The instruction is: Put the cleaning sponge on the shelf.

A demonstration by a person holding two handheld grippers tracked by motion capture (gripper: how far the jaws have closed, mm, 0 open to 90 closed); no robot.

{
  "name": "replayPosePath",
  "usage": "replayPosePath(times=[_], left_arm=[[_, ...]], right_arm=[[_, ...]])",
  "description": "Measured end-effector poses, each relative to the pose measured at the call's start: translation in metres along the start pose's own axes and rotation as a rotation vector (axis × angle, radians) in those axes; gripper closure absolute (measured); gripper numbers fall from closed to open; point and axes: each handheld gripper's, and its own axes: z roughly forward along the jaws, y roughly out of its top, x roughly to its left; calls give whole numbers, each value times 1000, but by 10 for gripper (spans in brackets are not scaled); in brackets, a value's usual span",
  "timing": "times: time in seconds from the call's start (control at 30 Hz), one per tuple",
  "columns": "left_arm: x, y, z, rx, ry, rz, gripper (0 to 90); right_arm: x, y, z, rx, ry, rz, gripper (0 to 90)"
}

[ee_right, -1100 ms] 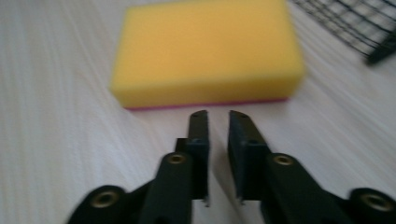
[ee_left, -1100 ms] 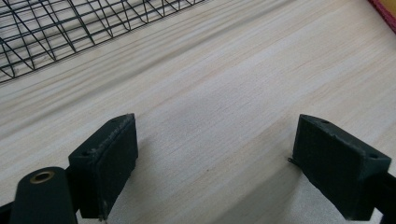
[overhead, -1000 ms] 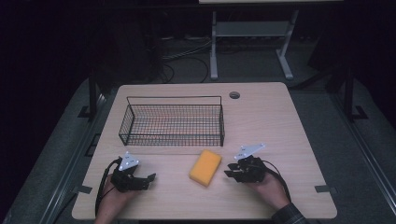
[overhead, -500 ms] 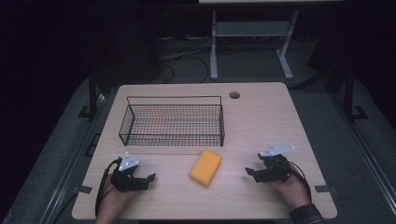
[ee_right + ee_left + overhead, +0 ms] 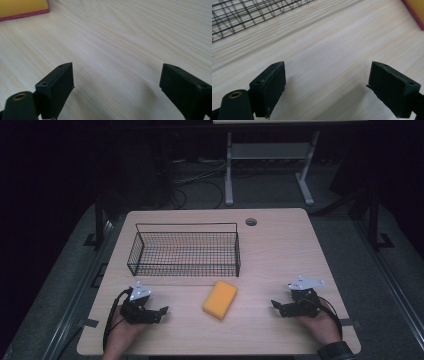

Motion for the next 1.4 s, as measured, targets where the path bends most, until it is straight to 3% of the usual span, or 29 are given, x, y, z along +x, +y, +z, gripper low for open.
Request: replayPosePath(times=[0.23,0.67,1.4], left_arm=[[-11,18,-1,17,-42,12,137],[-27,44,0,55,-103,18,137],[-65,89,14,95,-187,66,139]], right_arm=[[-4,-4,4,10,-22,-3,89],[-9,-6,7,16,6,57,54],[-9,-6,7,16,3,59,48]])
